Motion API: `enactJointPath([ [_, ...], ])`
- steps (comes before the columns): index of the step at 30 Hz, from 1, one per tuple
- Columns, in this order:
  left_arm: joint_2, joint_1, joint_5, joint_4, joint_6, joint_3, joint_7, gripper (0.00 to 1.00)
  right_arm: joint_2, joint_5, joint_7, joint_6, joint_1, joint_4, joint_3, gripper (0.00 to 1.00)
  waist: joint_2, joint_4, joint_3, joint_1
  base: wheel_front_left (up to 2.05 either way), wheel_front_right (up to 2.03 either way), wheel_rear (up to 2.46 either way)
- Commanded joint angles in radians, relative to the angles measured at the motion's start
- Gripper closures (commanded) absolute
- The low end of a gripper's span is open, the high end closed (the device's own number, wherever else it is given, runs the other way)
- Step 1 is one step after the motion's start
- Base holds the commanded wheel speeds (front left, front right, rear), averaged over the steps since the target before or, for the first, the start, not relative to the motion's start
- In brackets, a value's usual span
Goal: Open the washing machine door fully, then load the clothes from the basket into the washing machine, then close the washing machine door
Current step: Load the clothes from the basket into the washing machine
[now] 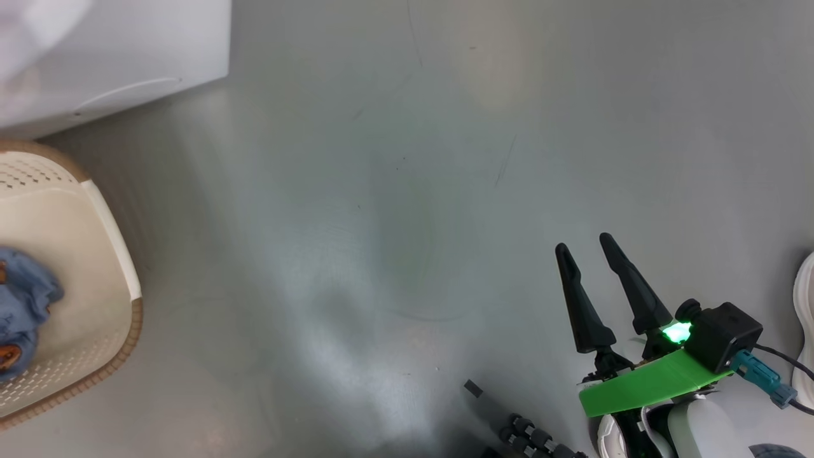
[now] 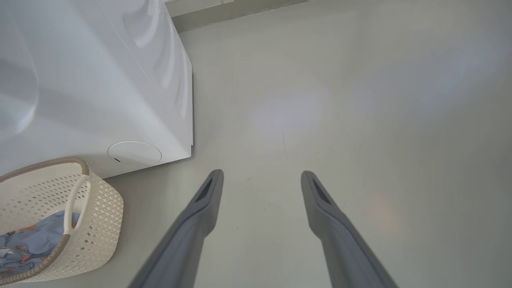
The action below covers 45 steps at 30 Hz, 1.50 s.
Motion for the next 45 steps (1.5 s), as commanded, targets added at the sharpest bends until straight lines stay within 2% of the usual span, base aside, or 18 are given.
enactJointPath([
  [1,0.052,-0.018,0.020,0.002,0.000,-0.001,-0.005,1.00,-0.020,0.009,-0.005,0.002,0.036,-0.014,0.017,0.00,0.0000,0.002,-0.012,0.0001,0.00,0.00,0.00],
  [5,0.050,-0.040,0.021,0.072,0.001,-0.011,-0.005,0.99,-0.025,0.009,-0.005,0.002,0.044,-0.013,0.018,0.00,0.0000,0.004,-0.024,0.0001,0.00,0.00,0.00],
  [6,0.049,-0.048,0.021,0.102,0.004,-0.013,-0.005,0.65,-0.026,0.009,-0.005,0.002,0.047,-0.012,0.019,0.00,0.0000,0.005,-0.029,0.0001,0.00,0.00,0.00],
  [7,0.048,-0.057,0.023,0.132,0.009,-0.016,-0.003,0.38,-0.026,0.010,-0.005,0.002,0.051,-0.012,0.019,0.00,0.0000,0.006,-0.033,0.0001,0.00,0.00,0.00],
  [8,0.046,-0.068,0.024,0.158,0.014,-0.019,0.000,0.04,-0.027,0.011,-0.005,0.002,0.054,-0.011,0.019,0.00,0.0000,0.007,-0.036,0.0001,0.00,0.00,0.00],
  [9,0.045,-0.079,0.026,0.185,0.022,-0.021,0.007,0.00,-0.026,0.012,-0.005,0.002,0.057,-0.010,0.018,0.00,0.0000,0.009,-0.039,0.0001,0.00,0.00,0.00],
  [19,0.011,-0.122,0.013,0.336,0.066,-0.032,0.009,0.00,-0.030,0.015,-0.005,0.002,0.064,-0.003,0.007,0.00,0.0000,0.042,-0.071,0.0001,0.00,0.00,0.00],
  [31,-0.075,-0.053,-0.052,0.407,0.063,-0.012,-0.004,0.00,-0.048,0.003,-0.005,0.002,0.059,0.009,-0.005,0.00,0.0000,0.114,-0.173,0.0001,0.00,0.00,0.00],
  [37,-0.128,0.010,-0.082,0.376,0.059,0.000,-0.005,0.00,-0.048,-0.005,-0.005,0.002,0.044,0.014,-0.014,0.00,0.0000,0.156,-0.231,0.0001,0.00,0.00,0.00],
  [45,-0.210,0.160,-0.106,0.267,0.026,0.002,-0.005,0.00,-0.059,-0.035,-0.005,0.002,0.030,0.016,-0.040,0.00,0.0000,0.227,-0.323,0.0001,0.00,0.00,0.00],
])
